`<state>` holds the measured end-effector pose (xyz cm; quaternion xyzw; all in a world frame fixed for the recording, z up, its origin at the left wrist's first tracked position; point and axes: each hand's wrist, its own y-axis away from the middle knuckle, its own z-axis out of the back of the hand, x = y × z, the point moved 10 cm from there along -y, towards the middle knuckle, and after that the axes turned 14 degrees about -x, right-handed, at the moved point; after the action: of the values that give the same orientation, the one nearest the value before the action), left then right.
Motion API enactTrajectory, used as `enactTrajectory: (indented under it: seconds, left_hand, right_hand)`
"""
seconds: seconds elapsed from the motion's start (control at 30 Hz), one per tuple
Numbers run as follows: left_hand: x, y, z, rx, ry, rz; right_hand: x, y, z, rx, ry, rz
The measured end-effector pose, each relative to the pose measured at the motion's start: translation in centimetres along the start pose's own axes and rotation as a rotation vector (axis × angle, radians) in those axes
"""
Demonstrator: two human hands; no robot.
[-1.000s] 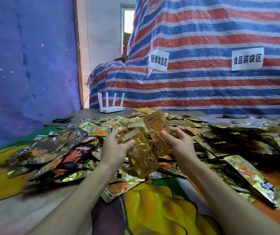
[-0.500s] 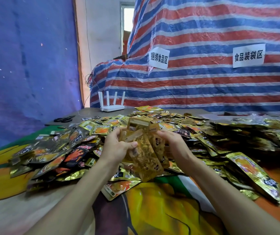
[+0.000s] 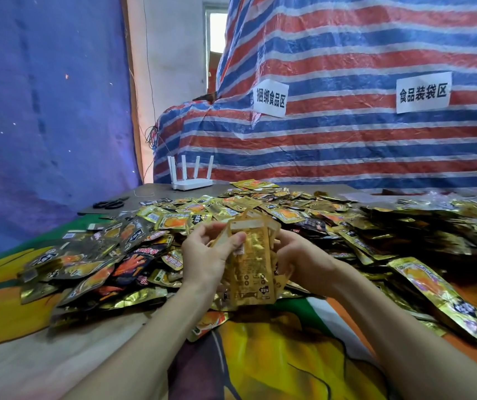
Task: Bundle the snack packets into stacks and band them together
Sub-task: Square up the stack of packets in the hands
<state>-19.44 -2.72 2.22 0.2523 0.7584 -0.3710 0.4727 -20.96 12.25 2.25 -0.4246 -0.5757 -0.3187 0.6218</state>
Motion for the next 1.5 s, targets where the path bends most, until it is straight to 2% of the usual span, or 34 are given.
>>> enactTrajectory:
  seconds: [0.1,0.2,0.33,0.4,0.47,0.53,0.63,0.7,0.83,0.9,1.0,1.07,1.2,1.33,1.4,1.5]
  left_hand:
    - [-0.3,0.3,0.1,-0.043,0.011,-0.015]
    - [0.5,0.9,-0.1,-0.064,0.204,0.165]
    - [2.4,1.8,-1.3,0.038,0.287,0.433]
    - [2.4,2.6,-2.3,0.14,0.263,0.452]
    - [2.1,3.7,-3.5,0.273,0.251,0.438]
    - [1.8,4.4,-4.2,0.373,0.131,0.363]
    - [1.9,4.5,-4.3,0.426,-0.128,0.223]
    - [2.2,4.9,-4.3,0.464,-0.189,0.232]
    - [1.4,5.8,-5.2,0.547,-0.243,0.107]
    - [0.1,5.5,-5.0,0.48,-0.266,-0.054]
    - [-1.5,4.5,-3.8,0.317,-0.178,-0.145]
    - [-1.6,4.9,-3.9,0.344,-0.189,-0.161]
    - [-0.6,7.0,-5.8,0.567,-0.186,-0.101]
    - [-0.7,7.6,-6.5,0.629,-0.091,-0.089]
    - [-0.8,7.3,-6.2,0.581,-0.071,-0.083]
    - [-0.8,6.6,-5.3,0.471,0.002,-0.052]
  right_hand:
    - [0.5,0.1,-0.6,-0.045,0.078,0.079]
    - [0.6,-0.4,-0.1,-0.2,0.22,0.19]
    - [1.2,-0.1,1.8,-0.389,0.061,0.279]
    - [1.1,0.2,2.4,-0.435,-0.023,0.31]
    - [0.6,0.2,2.4,-0.43,0.003,0.31]
    - [0.3,0.1,2.1,-0.385,0.094,0.302]
    - [0.4,-0.2,1.1,-0.272,0.247,0.298]
    - [0.6,-0.1,0.9,-0.217,0.309,0.298]
    - [1.3,0.2,1.1,-0.178,0.391,0.324]
    - [2.0,0.3,1.5,-0.238,0.264,0.362]
    - [1.0,0.4,1.3,-0.246,-0.212,0.202]
    - [0.1,0.4,1.1,-0.25,-0.345,0.125]
    - [-1.2,0.3,1.0,-0.308,-0.32,0.028]
    - [-0.9,0.5,0.6,-0.336,-0.292,0.027]
    - [-0.1,0.6,1.0,-0.381,-0.167,0.117]
    - [2.5,1.3,1.2,-0.424,0.1,0.362]
